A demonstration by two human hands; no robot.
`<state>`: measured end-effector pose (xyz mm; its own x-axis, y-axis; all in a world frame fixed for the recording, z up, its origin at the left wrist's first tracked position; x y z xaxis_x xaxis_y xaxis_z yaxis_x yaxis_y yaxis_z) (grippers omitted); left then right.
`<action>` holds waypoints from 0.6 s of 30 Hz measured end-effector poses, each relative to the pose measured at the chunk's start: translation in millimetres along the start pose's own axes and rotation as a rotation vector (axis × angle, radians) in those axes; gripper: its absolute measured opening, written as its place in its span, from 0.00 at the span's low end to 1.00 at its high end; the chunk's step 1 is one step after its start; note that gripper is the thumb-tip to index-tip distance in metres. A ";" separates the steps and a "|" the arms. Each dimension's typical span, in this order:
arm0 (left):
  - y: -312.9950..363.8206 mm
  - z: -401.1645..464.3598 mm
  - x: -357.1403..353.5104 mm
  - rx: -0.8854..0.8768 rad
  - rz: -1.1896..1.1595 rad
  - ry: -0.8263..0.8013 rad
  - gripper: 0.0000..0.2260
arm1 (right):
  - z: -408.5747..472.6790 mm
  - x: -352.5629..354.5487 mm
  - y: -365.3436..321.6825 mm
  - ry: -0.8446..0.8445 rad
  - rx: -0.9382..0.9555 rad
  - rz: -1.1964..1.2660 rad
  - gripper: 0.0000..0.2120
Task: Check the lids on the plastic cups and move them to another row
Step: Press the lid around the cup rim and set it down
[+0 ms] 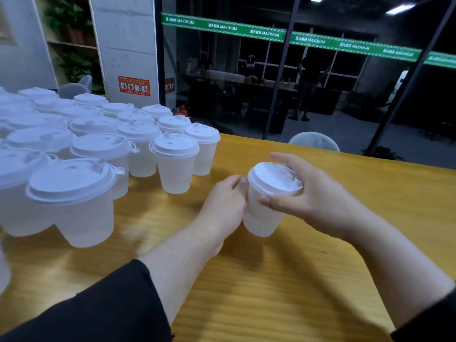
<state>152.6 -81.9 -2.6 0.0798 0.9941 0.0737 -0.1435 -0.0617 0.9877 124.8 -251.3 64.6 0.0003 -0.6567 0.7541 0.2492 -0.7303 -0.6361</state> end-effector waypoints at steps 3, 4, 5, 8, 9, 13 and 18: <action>0.3 -1.6 -1.5 0.112 -0.328 -0.053 0.16 | -0.9 4.5 -2.8 0.180 0.014 0.189 0.43; 2.5 -3.0 -1.9 0.181 -0.489 -0.096 0.18 | -0.6 5.2 -4.7 0.209 0.012 0.246 0.42; 6.1 -5.8 -2.9 0.242 -0.639 -0.156 0.21 | -1.4 5.3 -6.7 0.216 0.005 0.296 0.42; 13.7 -11.9 -7.3 0.333 -0.800 -0.270 0.23 | -7.7 5.8 -10.2 0.175 0.025 0.278 0.45; 15.7 -13.4 -8.5 0.358 -0.785 -0.270 0.21 | -10.7 7.4 -11.1 0.154 0.047 0.231 0.44; 20.7 -19.2 -12.3 0.434 -0.685 -0.303 0.16 | -20.1 13.6 -13.6 0.093 0.125 0.187 0.32; 22.9 -20.3 -17.1 0.383 -0.664 -0.136 0.16 | -15.9 1.8 -12.6 0.173 0.100 0.294 0.28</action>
<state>127.9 -98.5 15.9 0.1536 0.8153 -0.5583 0.3252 0.4918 0.8077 106.3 -246.2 71.4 -0.0760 -0.8645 0.4969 0.3564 -0.4890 -0.7962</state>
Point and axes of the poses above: each hand's wrist, its own z-axis towards the middle knuckle, its own x-axis out of the back of the hand, y = z × x, the point moved 1 cm from there along z, towards the middle knuckle, and after that the axes turned 5 degrees about -x, right-handed, at the moved point
